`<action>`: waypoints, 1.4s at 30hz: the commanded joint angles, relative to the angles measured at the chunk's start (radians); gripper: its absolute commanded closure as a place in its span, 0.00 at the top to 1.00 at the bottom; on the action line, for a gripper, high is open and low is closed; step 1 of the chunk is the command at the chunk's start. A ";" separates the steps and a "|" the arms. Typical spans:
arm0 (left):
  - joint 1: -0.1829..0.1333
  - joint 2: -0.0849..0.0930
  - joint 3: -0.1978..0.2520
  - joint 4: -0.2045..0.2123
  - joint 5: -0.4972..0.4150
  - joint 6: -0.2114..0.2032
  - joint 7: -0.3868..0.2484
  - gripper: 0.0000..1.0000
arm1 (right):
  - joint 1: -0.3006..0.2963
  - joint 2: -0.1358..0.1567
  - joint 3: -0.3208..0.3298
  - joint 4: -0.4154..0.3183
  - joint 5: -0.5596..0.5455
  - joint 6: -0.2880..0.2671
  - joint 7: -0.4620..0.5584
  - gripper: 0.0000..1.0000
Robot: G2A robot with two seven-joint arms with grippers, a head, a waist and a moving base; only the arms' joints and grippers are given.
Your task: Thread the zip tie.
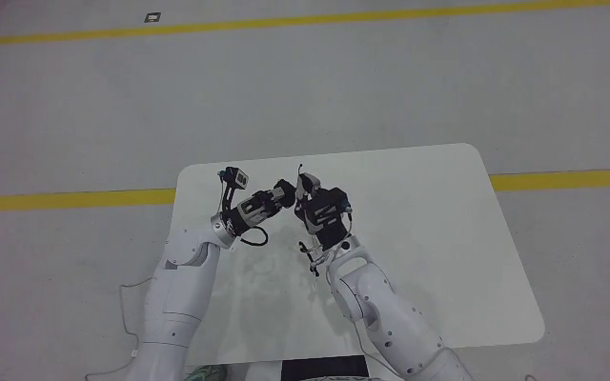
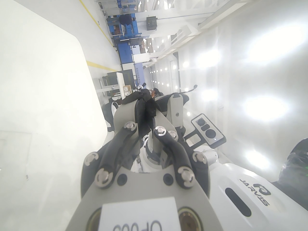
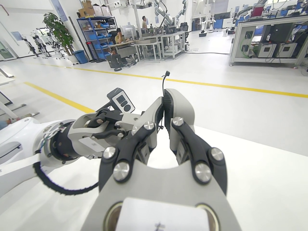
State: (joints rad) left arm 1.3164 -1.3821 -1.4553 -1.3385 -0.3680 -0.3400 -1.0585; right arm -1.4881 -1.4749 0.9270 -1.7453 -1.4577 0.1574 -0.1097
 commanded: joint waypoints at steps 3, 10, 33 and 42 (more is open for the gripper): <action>0.000 0.000 0.000 0.000 0.000 0.000 0.000 0.00 | 0.004 -0.002 0.001 0.001 0.001 0.005 -0.003 0.00; 0.000 0.000 0.000 0.000 0.000 0.000 0.000 0.00 | 0.006 -0.004 0.003 -0.002 0.003 0.012 -0.017 0.00; 0.000 0.000 0.000 0.000 0.000 0.000 0.000 0.00 | 0.000 -0.007 0.012 -0.003 0.002 0.004 -0.016 0.00; 0.000 0.000 0.000 0.000 0.000 0.000 0.000 0.00 | -0.003 -0.008 0.015 -0.004 0.002 0.003 -0.020 0.00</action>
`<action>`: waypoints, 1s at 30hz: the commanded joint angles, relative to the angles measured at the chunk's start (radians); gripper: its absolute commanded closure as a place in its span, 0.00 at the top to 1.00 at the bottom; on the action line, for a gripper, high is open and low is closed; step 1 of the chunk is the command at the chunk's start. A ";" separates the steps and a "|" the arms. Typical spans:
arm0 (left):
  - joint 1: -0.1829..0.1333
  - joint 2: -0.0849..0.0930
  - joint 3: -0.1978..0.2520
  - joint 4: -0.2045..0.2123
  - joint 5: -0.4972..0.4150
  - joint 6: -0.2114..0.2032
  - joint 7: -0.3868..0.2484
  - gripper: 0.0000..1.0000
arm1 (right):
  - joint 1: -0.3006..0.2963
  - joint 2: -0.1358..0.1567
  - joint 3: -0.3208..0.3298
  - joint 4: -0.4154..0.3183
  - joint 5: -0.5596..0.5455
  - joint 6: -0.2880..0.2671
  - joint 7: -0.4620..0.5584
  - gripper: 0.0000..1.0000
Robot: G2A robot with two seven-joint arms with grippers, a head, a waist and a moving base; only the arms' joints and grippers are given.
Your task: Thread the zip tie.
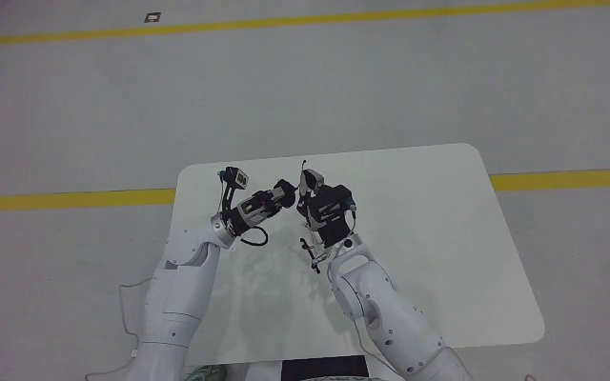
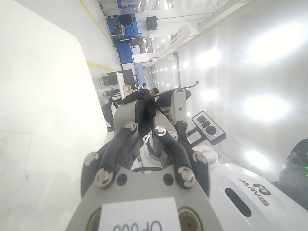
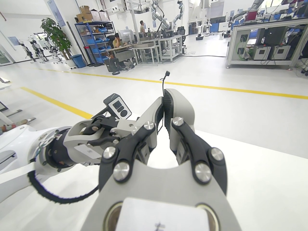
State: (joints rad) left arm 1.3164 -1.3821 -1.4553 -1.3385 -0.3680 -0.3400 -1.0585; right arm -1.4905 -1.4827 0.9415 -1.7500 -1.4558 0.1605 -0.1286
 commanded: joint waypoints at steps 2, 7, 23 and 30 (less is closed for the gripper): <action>0.000 0.000 0.000 0.000 0.000 0.000 0.000 0.00 | 0.000 0.000 0.000 0.000 -0.001 -0.001 -0.001 0.00; 0.000 0.000 0.000 0.000 0.000 0.000 0.000 0.00 | 0.000 -0.001 0.002 -0.002 0.003 -0.002 -0.006 0.00; 0.000 0.000 0.000 0.000 0.000 0.000 0.000 0.00 | 0.001 -0.003 0.005 -0.001 0.009 -0.016 -0.011 0.00; 0.000 0.000 0.000 0.000 0.000 0.000 0.000 0.00 | -0.004 -0.003 0.011 -0.008 0.018 -0.021 -0.010 0.00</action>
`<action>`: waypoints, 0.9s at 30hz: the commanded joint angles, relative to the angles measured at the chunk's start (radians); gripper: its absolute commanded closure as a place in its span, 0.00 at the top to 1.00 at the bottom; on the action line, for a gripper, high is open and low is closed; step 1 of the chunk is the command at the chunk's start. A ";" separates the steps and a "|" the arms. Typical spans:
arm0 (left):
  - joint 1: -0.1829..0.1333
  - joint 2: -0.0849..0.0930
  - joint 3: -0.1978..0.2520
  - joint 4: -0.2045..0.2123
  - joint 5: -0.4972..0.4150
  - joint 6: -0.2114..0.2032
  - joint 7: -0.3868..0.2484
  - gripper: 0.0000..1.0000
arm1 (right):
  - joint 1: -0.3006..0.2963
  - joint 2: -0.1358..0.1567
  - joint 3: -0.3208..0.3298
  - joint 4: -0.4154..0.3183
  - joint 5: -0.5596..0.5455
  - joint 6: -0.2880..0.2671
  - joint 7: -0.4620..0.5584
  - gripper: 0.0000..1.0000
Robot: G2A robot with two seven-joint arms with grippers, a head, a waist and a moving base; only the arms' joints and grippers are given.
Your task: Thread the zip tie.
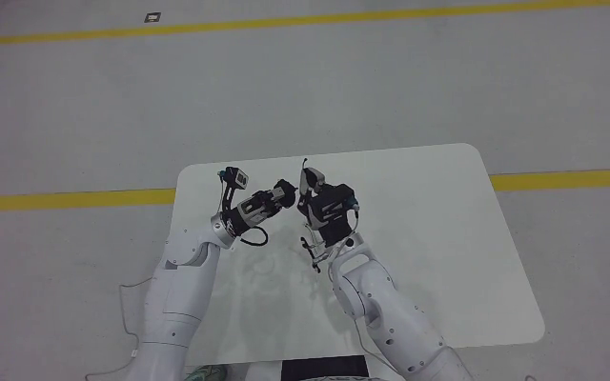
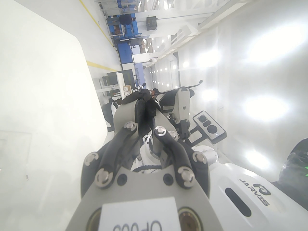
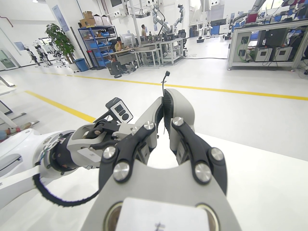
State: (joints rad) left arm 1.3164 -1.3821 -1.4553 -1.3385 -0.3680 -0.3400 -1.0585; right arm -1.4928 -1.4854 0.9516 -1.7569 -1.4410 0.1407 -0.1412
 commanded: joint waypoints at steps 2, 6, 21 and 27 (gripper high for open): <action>0.000 0.000 0.000 0.000 0.000 0.000 0.000 0.00 | -0.005 0.001 0.003 -0.008 0.010 -0.011 0.009 0.00; 0.000 0.000 0.000 0.000 0.000 0.000 0.000 0.00 | -0.006 0.001 0.004 -0.010 0.010 -0.012 0.010 0.00; 0.003 0.005 -0.016 -0.020 -0.015 0.000 0.033 0.00 | -0.026 0.000 0.023 -0.047 0.114 -0.032 0.006 0.00; -0.004 0.000 -0.034 -0.008 -0.013 0.000 -0.036 0.00 | -0.029 -0.001 0.020 -0.060 0.150 -0.053 0.010 0.00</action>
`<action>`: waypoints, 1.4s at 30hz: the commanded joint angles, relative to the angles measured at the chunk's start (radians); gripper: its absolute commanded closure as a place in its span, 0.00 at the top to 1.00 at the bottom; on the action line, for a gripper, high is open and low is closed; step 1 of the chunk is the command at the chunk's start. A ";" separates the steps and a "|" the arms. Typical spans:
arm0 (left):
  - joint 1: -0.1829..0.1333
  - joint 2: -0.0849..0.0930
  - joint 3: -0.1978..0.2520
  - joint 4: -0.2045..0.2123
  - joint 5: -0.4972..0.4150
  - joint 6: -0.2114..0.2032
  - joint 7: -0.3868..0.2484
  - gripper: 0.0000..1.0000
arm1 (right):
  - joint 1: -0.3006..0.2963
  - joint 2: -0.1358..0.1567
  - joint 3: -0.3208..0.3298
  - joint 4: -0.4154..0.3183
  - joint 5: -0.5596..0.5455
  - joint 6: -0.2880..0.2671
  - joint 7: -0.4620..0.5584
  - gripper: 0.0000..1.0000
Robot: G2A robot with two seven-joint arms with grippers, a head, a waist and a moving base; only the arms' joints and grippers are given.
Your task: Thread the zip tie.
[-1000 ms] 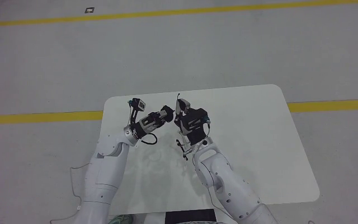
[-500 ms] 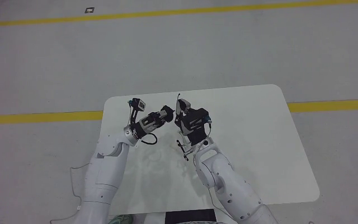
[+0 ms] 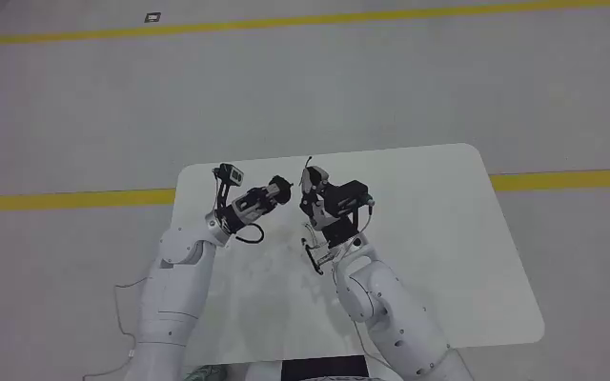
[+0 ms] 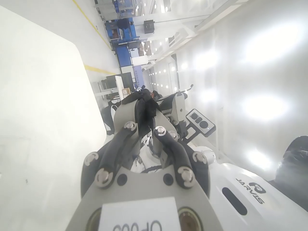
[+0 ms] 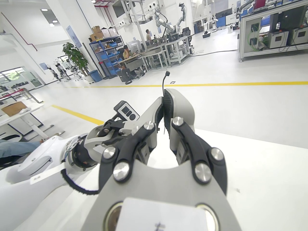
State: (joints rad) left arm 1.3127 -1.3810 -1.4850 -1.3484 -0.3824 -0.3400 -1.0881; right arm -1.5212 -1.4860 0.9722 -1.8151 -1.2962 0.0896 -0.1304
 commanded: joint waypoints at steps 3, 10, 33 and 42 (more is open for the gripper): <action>0.000 -0.007 -0.014 0.007 0.006 0.000 -0.016 0.00 | -0.001 0.000 -0.002 -0.005 0.010 -0.007 -0.001 0.00; 0.004 -0.021 -0.032 0.008 0.015 0.000 -0.027 0.00 | -0.003 0.000 -0.007 -0.008 0.003 -0.007 0.002 0.00; 0.004 -0.021 -0.032 0.008 0.015 0.000 -0.027 0.00 | 0.013 -0.005 -0.027 0.026 0.012 0.007 -0.019 0.00; 0.004 -0.021 -0.032 0.008 0.015 0.000 -0.027 0.00 | 0.019 -0.009 -0.035 0.041 0.021 0.015 -0.029 0.00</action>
State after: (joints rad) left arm 1.3166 -1.4019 -1.5171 -1.3403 -0.3678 -0.3400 -1.1146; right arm -1.5022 -1.4946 0.9384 -1.7759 -1.2757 0.1031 -0.1583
